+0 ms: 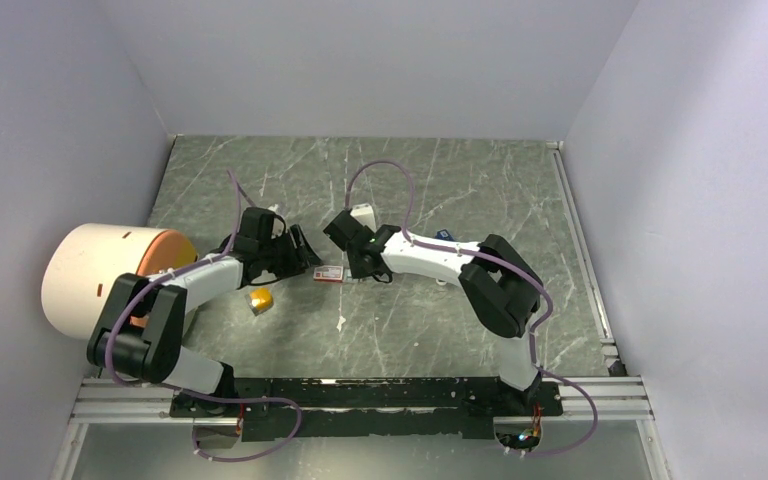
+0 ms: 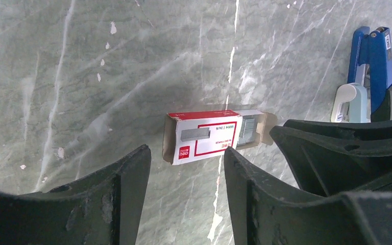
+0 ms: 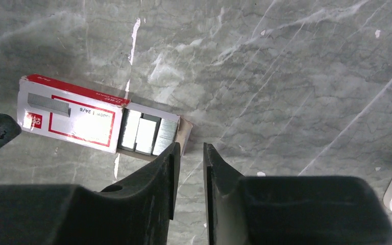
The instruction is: Load the staples into the stapler
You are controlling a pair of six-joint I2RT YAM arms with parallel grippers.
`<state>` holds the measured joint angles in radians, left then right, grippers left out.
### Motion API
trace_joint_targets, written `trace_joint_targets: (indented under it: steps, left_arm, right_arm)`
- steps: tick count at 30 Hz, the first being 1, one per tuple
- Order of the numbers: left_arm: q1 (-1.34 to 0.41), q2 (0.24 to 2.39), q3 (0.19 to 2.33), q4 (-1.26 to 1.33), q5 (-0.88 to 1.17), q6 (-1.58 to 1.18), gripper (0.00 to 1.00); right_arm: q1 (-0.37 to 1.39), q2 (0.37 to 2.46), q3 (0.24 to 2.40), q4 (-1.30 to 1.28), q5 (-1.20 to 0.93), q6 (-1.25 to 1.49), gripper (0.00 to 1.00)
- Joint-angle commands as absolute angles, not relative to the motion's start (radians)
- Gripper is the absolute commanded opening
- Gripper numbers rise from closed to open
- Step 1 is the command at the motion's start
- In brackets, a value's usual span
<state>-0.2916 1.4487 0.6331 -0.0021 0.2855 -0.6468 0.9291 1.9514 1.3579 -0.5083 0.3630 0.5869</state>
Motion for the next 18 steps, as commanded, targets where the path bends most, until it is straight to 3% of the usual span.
trace_joint_targets:
  steps: [1,9,18]
  left_arm:
    - [-0.291,1.464,0.634,0.047,0.322,-0.650,0.58]
    - [-0.291,1.492,0.630,0.058,0.347,-0.650,0.50]
    - [-0.293,1.556,0.647,0.059,0.390,-0.633,0.35]
  right_arm:
    - [0.930,1.976,1.389,-0.526,0.384,0.591,0.24]
    - [0.929,2.000,1.395,-0.522,0.357,0.585,0.19]
    - [0.928,2.008,1.411,-0.548,0.384,0.591,0.12]
